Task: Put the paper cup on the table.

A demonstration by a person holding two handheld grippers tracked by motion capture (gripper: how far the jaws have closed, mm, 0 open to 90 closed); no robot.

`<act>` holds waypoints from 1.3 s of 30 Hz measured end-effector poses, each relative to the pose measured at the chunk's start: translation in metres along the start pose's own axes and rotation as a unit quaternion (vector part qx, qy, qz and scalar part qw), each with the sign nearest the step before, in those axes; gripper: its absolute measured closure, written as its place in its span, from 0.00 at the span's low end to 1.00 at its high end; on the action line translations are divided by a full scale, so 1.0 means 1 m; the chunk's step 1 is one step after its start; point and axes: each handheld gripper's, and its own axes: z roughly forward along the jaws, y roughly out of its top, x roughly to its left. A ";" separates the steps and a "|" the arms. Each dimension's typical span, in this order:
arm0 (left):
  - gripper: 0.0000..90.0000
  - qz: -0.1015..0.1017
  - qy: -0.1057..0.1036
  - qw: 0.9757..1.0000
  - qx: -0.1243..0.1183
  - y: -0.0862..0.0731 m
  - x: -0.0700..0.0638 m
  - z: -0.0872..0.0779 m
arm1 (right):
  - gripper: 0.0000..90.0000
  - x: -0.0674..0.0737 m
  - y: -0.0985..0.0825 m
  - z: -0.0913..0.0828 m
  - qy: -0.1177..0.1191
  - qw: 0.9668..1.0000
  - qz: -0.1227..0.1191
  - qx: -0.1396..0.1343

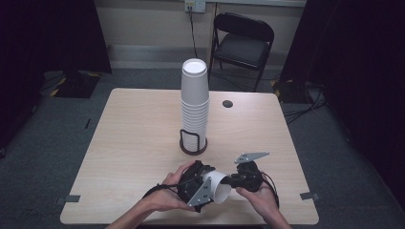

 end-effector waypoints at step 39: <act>0.10 -0.014 0.015 1.000 -0.018 0.015 -0.008 0.009 | 0.95 -0.001 -0.003 0.008 0.006 0.999 0.035 -0.018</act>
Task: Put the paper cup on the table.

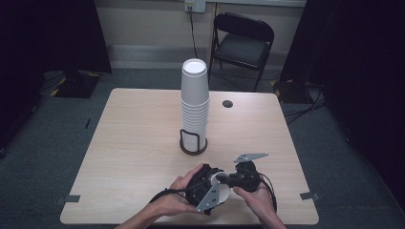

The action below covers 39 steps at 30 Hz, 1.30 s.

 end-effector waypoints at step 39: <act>0.10 -0.256 0.042 0.965 -0.034 -0.036 0.038 -0.037 | 0.42 -0.021 -0.004 -0.040 -0.084 0.983 0.022 -0.164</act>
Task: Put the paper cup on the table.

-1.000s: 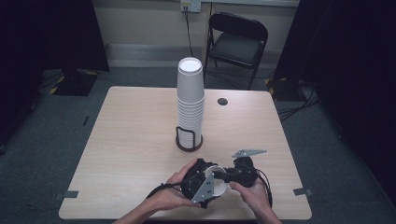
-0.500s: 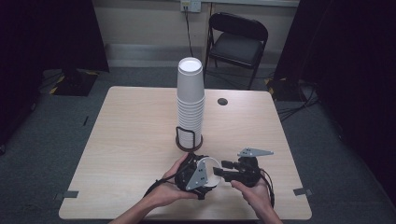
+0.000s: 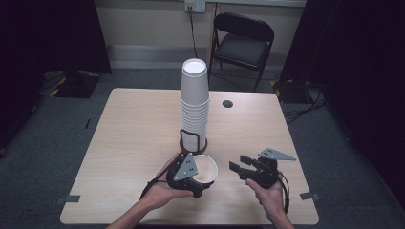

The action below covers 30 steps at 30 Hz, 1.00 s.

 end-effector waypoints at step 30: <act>0.10 -0.117 0.093 0.988 -0.048 -0.013 0.082 -0.087 | 0.19 -0.019 -0.010 -0.005 -0.065 0.998 0.012 0.025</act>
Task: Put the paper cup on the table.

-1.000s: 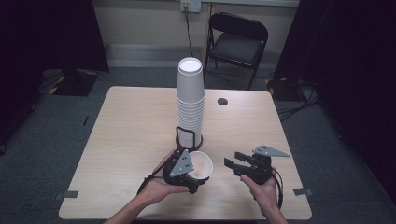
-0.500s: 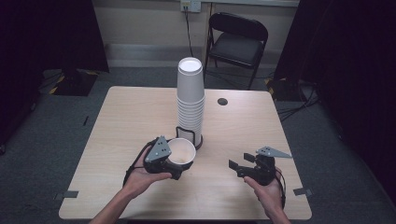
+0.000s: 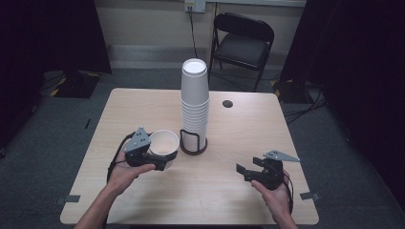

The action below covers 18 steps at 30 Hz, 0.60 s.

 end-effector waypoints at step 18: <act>0.10 -0.091 0.085 0.992 -0.002 -0.006 0.048 -0.001 | 0.18 -0.001 -0.003 0.000 -0.010 1.000 0.009 0.003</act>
